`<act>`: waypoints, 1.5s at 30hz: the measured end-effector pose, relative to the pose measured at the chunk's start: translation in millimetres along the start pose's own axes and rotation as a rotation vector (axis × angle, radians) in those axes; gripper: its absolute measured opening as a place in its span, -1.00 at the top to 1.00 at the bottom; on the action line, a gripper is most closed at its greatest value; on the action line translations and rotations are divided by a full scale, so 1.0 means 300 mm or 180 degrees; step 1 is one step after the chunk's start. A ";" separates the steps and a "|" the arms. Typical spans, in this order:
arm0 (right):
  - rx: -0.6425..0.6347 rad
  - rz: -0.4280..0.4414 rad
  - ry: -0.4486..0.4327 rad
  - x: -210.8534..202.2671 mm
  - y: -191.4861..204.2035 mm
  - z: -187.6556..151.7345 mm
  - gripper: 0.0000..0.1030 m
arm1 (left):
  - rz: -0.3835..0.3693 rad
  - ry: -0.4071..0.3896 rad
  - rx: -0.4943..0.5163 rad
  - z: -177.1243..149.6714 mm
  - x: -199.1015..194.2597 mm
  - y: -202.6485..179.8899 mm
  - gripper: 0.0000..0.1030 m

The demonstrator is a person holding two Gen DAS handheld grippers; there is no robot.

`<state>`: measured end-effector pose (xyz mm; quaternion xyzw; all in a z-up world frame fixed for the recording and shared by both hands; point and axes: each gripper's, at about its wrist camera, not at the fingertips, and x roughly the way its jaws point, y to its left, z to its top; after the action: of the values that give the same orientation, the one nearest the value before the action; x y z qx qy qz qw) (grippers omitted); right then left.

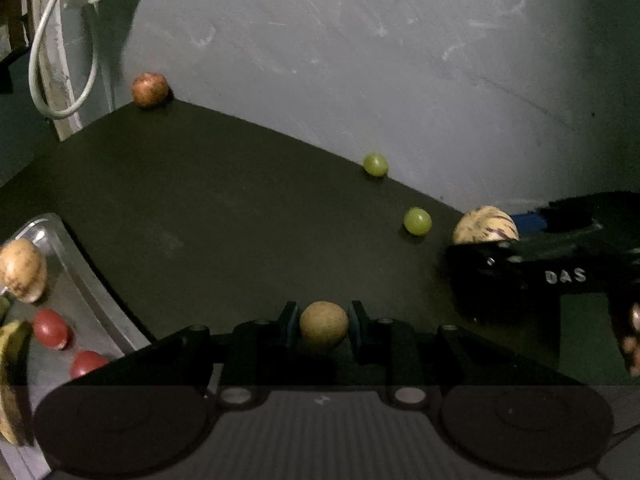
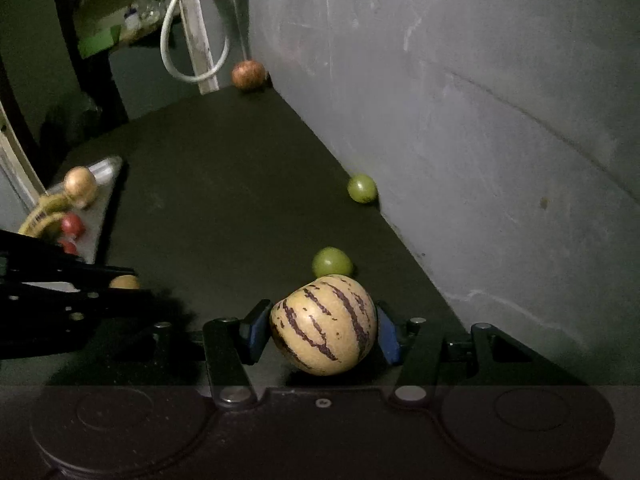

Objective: Organize fruits
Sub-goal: 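Close the left tool on the tan fruit while the right tool grips the striped pepino melon, then carry the tan fruit with the left tool while the right tool carries the melon over the tray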

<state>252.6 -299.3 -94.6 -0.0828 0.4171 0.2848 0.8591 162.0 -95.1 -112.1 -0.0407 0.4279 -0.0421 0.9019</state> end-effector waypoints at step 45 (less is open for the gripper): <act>-0.0397 0.0451 -0.0684 -0.302 0.905 0.243 -0.09 | 0.0365 -0.0604 -0.0602 -0.205 -0.613 0.683 0.45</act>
<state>105.5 -86.0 46.8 -0.0754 0.3090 0.3774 0.8697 6.9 126.4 -31.9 -0.1048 0.3444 0.0540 0.9314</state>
